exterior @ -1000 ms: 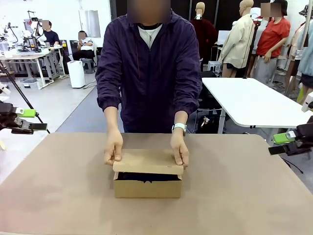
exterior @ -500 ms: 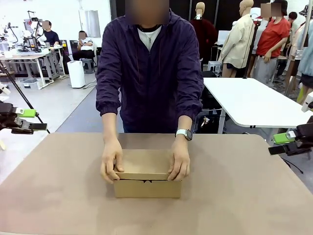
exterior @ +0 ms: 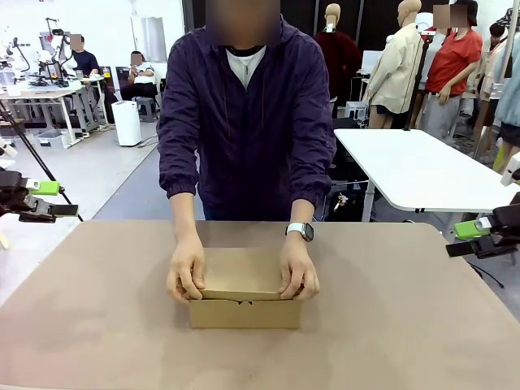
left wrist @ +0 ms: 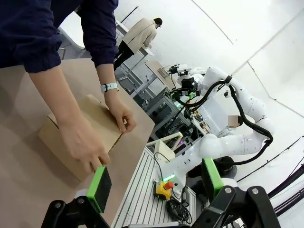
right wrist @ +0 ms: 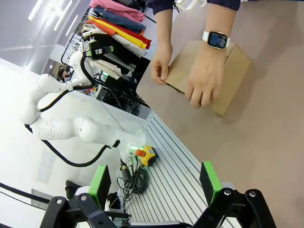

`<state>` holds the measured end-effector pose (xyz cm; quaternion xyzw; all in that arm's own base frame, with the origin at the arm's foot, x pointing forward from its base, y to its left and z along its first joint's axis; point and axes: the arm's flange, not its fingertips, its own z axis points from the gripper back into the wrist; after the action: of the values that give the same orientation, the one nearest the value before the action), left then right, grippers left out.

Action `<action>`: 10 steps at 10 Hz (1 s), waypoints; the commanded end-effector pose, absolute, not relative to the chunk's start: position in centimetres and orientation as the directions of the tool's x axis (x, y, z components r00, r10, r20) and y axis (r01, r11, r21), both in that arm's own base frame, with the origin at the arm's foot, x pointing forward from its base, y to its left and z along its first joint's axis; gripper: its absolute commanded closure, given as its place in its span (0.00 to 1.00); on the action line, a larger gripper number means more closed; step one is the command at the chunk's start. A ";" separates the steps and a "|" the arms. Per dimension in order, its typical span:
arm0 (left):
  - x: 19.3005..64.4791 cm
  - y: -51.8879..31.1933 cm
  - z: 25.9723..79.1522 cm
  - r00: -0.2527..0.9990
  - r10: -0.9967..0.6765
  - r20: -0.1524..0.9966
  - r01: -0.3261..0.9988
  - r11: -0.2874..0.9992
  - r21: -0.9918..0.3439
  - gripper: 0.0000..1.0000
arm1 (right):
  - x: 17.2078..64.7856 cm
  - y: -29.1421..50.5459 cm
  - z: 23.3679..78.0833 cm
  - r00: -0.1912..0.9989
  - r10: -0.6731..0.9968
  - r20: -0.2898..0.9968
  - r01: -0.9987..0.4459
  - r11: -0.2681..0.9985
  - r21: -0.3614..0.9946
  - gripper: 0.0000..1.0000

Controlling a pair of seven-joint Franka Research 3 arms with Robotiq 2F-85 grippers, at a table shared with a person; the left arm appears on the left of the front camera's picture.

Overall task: Pack the items into the box.
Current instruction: Close the Mailer Box.

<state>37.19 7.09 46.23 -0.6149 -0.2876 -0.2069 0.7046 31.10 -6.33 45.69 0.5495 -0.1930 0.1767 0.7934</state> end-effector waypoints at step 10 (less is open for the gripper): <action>37.1 7.2 46.6 0.744 0.075 0.664 0.649 0.156 -0.744 0.00 | 31.1 -6.2 46.1 0.861 0.052 0.507 -0.496 0.312 0.810 0.00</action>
<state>37.19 7.09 46.23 -0.6149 -0.2876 -0.2069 0.7046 31.10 -6.33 45.69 0.5496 -0.1930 0.1767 0.7934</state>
